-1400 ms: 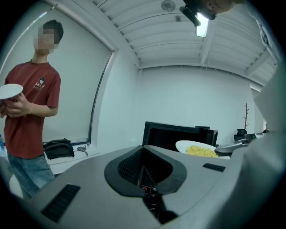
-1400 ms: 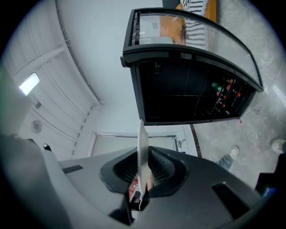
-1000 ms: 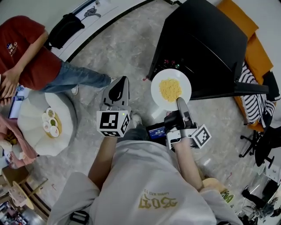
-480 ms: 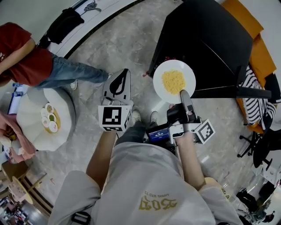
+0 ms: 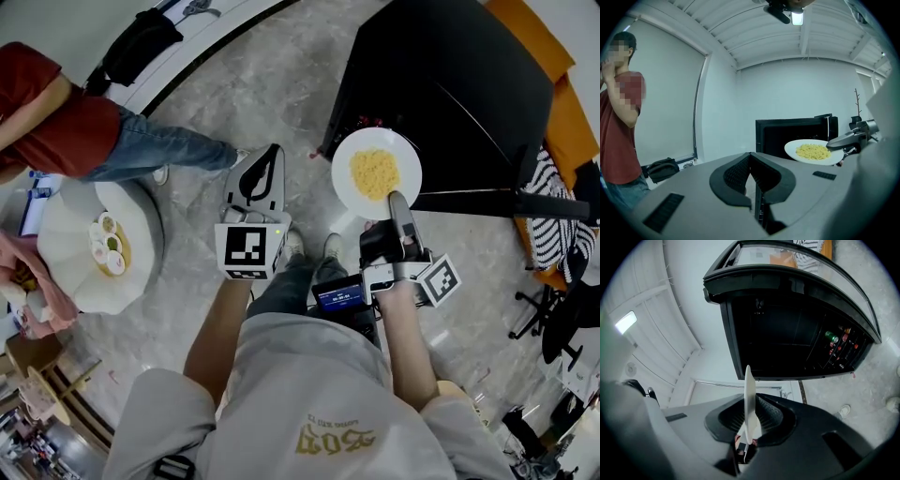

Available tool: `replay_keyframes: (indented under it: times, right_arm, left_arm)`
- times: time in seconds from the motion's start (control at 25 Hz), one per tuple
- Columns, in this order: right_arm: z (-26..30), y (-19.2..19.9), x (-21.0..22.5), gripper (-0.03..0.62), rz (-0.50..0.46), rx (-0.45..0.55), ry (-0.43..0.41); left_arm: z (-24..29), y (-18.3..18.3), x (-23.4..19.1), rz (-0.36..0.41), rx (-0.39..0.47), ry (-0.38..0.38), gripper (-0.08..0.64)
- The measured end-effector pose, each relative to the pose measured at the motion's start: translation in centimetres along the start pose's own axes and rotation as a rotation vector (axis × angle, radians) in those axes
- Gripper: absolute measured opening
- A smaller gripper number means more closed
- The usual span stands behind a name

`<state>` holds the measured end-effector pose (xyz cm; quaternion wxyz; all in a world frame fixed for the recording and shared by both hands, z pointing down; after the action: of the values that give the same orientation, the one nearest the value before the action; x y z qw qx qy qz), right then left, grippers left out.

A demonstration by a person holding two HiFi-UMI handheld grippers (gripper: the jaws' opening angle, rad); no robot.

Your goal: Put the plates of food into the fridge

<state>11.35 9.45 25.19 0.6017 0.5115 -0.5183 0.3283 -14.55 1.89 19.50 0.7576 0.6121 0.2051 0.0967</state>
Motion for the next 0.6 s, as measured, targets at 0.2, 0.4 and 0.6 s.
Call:
replay_keyframes:
  times: [0.2, 0.4, 0.6]
  right_arm:
    - [0.2, -0.2, 1.6, 0.049, 0.023, -0.002, 0.01]
    - [0.6, -0.4, 3.1, 0.049, 0.029, -0.001, 0.016]
    - [0.9, -0.4, 4.5, 0.051, 0.022, -0.009, 0.021]
  left_arm:
    - [0.7, 1.0, 0.4, -0.009, -0.01, -0.007, 0.006]
    - [1.2, 2.7, 0.4, -0.026, -0.029, -0.033, 0.005]
    - [2.0, 3.9, 0.5, -0.033, -0.035, -0.029, 0.006]
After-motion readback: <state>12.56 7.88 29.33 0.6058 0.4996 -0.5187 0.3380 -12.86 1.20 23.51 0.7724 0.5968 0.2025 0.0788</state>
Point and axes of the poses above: the fingertips, and each gripper's own axes: z forward along the fingers, x to its right, y out of its underside, the point moved 8 cm from there along -z, backward along the fingers, and after that the axes turned 14 degrees about -z, right-handed, at the moved point
